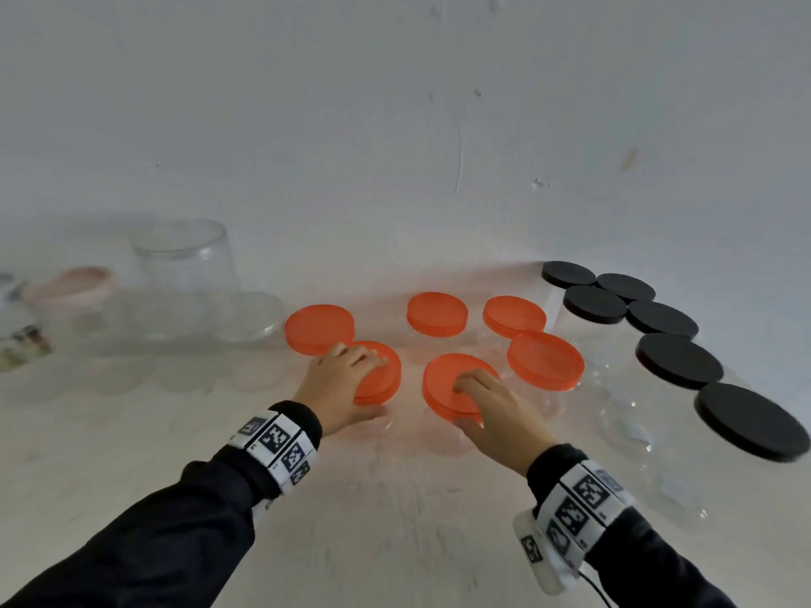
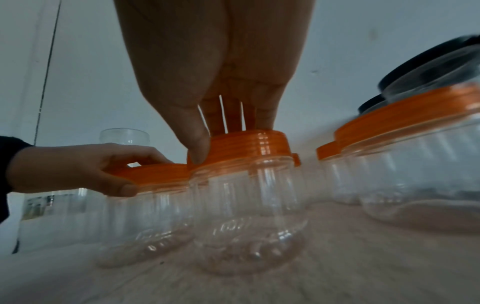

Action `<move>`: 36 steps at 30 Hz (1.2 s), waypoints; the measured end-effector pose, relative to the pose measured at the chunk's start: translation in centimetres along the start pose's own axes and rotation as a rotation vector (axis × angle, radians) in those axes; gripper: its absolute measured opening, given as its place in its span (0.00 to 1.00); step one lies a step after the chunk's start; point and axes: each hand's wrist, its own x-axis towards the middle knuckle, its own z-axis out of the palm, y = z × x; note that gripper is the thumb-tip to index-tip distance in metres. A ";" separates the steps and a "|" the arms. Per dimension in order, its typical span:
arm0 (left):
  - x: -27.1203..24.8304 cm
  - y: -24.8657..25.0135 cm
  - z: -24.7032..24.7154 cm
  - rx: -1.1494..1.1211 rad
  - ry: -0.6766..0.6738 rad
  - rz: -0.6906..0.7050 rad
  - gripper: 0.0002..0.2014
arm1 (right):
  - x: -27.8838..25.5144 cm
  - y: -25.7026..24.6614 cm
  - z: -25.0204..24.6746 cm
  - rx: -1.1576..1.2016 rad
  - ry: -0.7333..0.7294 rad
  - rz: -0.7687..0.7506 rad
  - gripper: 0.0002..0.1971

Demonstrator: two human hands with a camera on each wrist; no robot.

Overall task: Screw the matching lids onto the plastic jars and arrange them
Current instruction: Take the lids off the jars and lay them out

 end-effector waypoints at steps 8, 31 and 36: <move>-4.5 -5.7 -1.3 0.023 0.033 -0.208 0.48 | 6.2 -3.4 2.5 0.020 -0.030 -0.138 0.20; -4.8 -7.5 -0.8 0.068 0.168 -0.256 0.35 | 12.6 -4.2 3.9 -0.019 0.037 -0.098 0.18; -5.1 -7.6 -0.3 0.078 0.206 -0.230 0.33 | 13.5 -4.1 4.1 -0.016 0.038 -0.087 0.19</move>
